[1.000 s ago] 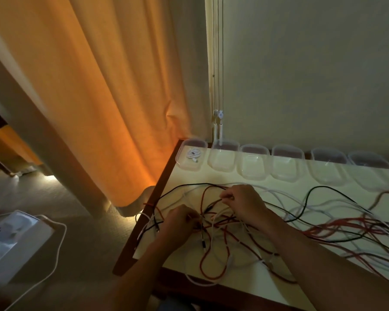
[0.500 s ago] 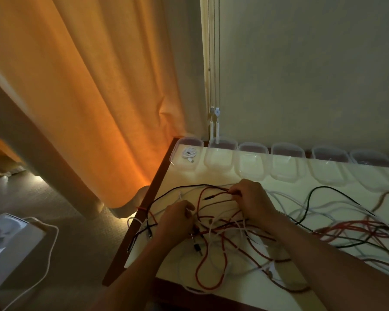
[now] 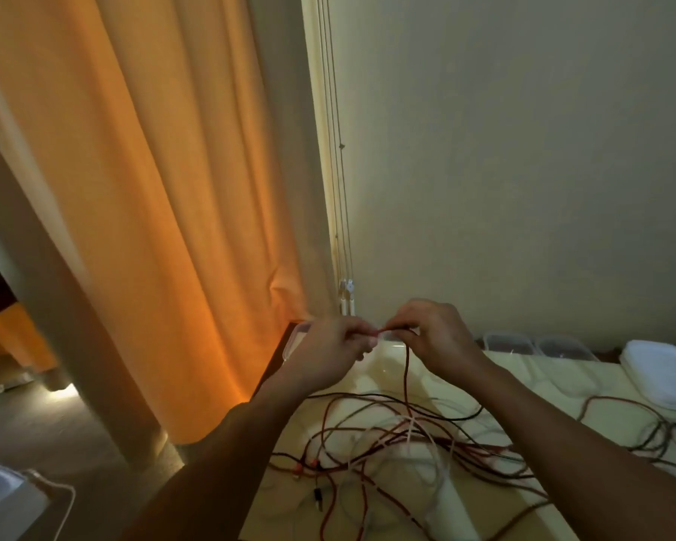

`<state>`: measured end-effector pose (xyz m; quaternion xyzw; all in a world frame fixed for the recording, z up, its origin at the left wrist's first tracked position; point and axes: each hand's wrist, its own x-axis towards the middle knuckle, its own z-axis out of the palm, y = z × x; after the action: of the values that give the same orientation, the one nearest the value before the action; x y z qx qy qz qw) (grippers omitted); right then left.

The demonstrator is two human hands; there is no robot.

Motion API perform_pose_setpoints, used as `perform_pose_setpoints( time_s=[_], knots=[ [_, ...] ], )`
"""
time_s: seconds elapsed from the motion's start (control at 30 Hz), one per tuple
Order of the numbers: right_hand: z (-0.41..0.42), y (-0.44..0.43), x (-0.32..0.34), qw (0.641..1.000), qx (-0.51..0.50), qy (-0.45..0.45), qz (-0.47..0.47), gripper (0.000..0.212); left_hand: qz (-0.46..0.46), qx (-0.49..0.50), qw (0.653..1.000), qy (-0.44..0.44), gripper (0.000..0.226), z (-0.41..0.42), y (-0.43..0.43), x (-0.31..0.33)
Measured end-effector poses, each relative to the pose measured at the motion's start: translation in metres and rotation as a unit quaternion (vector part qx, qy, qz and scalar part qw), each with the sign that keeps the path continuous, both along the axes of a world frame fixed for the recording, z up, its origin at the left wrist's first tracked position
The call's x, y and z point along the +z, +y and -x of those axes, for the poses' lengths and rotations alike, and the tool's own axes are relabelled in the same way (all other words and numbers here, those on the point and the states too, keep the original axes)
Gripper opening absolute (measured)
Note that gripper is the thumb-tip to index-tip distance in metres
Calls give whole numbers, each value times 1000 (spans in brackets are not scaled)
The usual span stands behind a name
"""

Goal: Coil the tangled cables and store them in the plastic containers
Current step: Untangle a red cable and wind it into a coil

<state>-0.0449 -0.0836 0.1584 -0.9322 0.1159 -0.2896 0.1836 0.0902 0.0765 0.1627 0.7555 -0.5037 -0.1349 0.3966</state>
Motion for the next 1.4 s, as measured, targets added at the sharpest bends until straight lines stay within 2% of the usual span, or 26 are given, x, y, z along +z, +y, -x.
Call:
perform_pose_setpoints(
  time_s=[0.1, 0.2, 0.37, 0.43, 0.5, 0.57, 0.6, 0.7, 0.8, 0.9, 1.0, 1.1, 1.4],
  knots=[
    [17, 5, 35, 999, -6, -36, 9, 14, 6, -20, 1000, 1, 18, 11, -3, 39],
    [27, 7, 55, 997, -24, -42, -64, 8, 48, -22, 989, 136, 21, 31, -2, 67],
    [45, 18, 57, 945, 1, -38, -324, 13, 145, -32, 928, 340, 26, 51, 0, 110],
    [55, 20, 41, 931, -2, -12, -365, 16, 196, -39, 905, 376, 24, 49, 4, 131],
    [64, 17, 21, 940, -14, 53, -338, 15, 257, -45, 881, 394, 21, 45, 10, 150],
    [70, 13, 10, 937, -28, 76, -340, 13, 285, -25, 889, 358, 21, 37, 16, 162],
    [71, 11, 11, 937, -45, 61, -342, 15, 269, 0, 912, 309, 23, 34, 19, 163],
    [71, 2, 34, 939, -107, -14, -325, 19, 118, 76, 982, 126, 29, 35, 24, 150],
    [66, -5, 79, 943, -123, -89, -297, 9, 9, 56, 997, 47, 31, 52, 18, 125],
    [58, -9, 122, 943, -89, -116, -298, 4, -2, 43, 998, 53, 28, 61, -1, 103],
    [51, -14, 156, 942, -73, -142, -296, 5, 29, 16, 997, 68, 22, 71, -23, 96],
    [48, -18, 175, 949, -75, -140, -273, 7, 72, -16, 992, 102, 32, 83, -43, 98],
    [60, -26, 151, 948, -113, -99, -280, 15, 99, -47, 982, 156, 19, 92, -79, 93]
  ],
)
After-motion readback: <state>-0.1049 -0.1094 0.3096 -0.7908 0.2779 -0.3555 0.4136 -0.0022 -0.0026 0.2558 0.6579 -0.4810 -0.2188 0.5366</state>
